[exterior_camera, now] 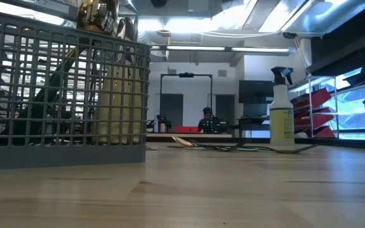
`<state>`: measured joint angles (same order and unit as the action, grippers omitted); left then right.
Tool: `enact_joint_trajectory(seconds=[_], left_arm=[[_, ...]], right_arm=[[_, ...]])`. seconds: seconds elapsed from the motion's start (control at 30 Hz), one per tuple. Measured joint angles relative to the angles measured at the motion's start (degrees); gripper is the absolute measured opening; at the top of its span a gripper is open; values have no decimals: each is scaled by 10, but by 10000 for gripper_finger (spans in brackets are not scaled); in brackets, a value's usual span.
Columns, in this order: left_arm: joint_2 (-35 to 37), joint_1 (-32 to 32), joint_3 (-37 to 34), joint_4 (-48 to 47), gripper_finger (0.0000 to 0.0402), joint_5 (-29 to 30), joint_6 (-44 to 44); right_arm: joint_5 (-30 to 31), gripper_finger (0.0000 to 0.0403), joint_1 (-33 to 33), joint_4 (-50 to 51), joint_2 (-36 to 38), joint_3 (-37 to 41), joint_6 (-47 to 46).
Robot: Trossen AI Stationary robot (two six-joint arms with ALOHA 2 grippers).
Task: Sort silverware
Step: Put the fork into the silverware tray
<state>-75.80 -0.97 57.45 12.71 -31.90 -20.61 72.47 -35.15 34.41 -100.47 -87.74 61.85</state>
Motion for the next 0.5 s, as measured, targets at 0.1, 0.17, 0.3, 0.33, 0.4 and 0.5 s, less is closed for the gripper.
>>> enact_joint_trajectory(seconds=[0.1, 0.17, 0.3, 0.33, 0.4, 0.5], left_arm=[[-10, -14, 0, 0, 88, -13, -46], [-13, -26, 0, -7, 88, -33, -82], [-17, -45, 0, -12, 89, -61, -115], [-17, -47, 0, -13, 89, -63, -116], [-17, -51, 0, -15, 89, -65, -117], [-21, -52, 0, -15, 89, -64, -117]], right_arm=[[0, 0, 8, -15, 0, 0, 4], [0, 0, 12, -18, 0, 0, 17], [-1, 0, 14, -22, 0, 0, 36], [-2, 0, 15, -26, 0, 0, 39], [-6, 0, 14, -37, 0, 0, 45], [-18, 0, 16, -53, 0, 0, 61]])
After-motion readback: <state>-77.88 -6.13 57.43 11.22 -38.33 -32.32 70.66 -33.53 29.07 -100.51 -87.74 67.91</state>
